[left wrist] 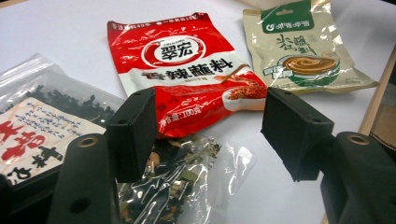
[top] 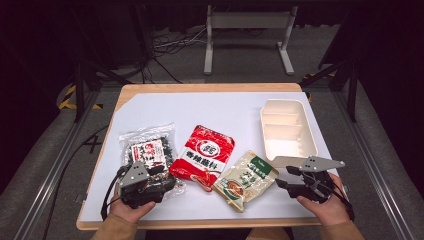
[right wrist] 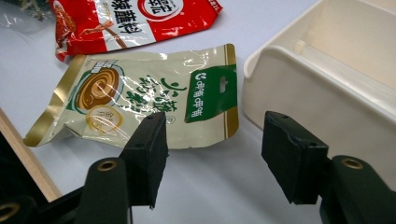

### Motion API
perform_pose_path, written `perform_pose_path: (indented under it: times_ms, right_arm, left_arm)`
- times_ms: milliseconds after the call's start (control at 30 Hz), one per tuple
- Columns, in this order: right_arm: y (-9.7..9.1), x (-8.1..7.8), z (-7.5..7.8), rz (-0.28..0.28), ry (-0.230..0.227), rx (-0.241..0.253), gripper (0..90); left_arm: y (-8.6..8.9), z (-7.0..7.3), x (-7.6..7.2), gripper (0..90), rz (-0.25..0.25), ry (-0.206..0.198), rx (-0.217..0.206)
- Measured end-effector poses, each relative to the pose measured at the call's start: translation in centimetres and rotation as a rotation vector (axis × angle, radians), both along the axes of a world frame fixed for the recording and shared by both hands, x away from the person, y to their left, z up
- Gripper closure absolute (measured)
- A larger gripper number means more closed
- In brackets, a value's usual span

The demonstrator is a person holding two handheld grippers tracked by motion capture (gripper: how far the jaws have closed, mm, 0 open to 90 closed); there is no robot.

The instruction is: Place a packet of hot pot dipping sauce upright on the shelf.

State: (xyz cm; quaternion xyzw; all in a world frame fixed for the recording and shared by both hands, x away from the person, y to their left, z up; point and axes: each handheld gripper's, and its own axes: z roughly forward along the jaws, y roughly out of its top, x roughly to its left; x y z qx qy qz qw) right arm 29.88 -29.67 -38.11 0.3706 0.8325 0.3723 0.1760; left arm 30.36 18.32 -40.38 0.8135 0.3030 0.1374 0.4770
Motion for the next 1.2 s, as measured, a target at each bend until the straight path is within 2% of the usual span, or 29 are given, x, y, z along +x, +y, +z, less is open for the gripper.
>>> perform_pose_path:
  times_ms: [300,700,900,1200]
  right_arm:
    - [0.2,0.2,-0.2,0.018,0.013,0.007,38.2]
    - [0.3,0.6,-0.2,0.028,0.030,0.024,36.8]
    - [0.3,1.5,-0.4,0.047,0.089,0.082,35.1]
    - [0.2,2.7,-1.3,0.009,0.157,0.075,34.6]
  left_arm:
    - [0.4,0.2,0.0,36.2,-0.024,-0.007,-0.001]
    - [0.4,0.2,0.0,36.1,-0.029,-0.004,0.000]
    - [0.4,0.2,-0.1,36.2,-0.024,0.000,-0.010]
    - [0.4,0.2,-0.1,36.1,-0.028,-0.005,-0.002]
